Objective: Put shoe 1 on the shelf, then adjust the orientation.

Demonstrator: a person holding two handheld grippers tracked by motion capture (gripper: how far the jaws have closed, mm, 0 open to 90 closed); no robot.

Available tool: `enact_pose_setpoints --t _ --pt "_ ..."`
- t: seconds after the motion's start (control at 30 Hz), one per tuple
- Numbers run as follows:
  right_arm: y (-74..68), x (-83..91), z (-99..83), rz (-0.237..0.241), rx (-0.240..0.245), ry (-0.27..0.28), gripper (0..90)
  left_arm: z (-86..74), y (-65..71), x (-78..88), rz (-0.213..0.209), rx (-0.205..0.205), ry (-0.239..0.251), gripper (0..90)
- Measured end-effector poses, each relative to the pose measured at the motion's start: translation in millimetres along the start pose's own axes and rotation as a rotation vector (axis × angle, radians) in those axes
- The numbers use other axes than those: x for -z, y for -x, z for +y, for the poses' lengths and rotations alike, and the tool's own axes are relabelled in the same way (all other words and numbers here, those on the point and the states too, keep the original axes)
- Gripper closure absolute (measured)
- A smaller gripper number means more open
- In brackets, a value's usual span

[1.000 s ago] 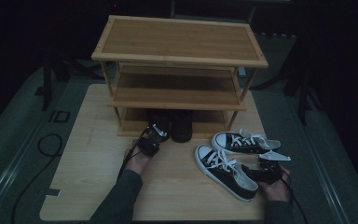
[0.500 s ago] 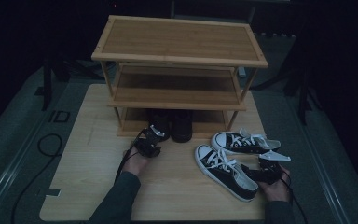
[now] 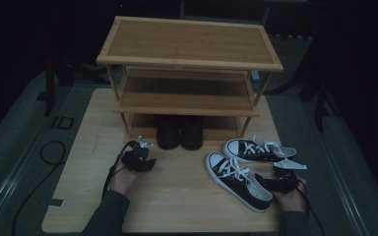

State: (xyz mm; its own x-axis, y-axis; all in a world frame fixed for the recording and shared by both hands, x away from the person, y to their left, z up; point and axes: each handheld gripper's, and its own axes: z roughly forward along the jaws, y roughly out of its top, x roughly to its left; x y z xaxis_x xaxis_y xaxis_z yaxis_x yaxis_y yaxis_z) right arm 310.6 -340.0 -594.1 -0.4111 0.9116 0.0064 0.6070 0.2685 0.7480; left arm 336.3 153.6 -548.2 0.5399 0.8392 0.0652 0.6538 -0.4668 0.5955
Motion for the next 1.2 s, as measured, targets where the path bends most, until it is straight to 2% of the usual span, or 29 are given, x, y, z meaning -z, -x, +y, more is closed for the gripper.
enact_pose_setpoints --t 0.23,0.53,0.73,0.83,0.97,1.2 --pt "0.4 0.1 1.0 0.003 0.003 -0.008 14.2 -19.1 -4.7 7.2 0.029 0.003 0.010 57.6" --pt "-0.1 5.8 2.7 0.012 0.013 -0.052 19.8 -26.5 -11.0 10.1 0.044 0.025 0.012 57.1" --pt "-0.4 13.1 2.1 0.048 0.021 -0.077 29.6 -29.2 -11.9 6.3 0.053 0.028 -0.002 55.9" --pt "-2.4 15.8 4.0 0.057 0.053 -0.106 39.1 -29.8 -11.6 5.3 0.051 0.028 -0.006 55.8" --pt "-4.7 21.2 10.3 0.096 0.077 -0.126 53.1 -30.7 -11.8 5.3 0.051 0.029 -0.008 55.7" --pt "-9.6 35.4 25.8 0.122 0.122 -0.133 51.7 -33.2 -16.1 7.0 0.042 0.045 -0.003 55.7"
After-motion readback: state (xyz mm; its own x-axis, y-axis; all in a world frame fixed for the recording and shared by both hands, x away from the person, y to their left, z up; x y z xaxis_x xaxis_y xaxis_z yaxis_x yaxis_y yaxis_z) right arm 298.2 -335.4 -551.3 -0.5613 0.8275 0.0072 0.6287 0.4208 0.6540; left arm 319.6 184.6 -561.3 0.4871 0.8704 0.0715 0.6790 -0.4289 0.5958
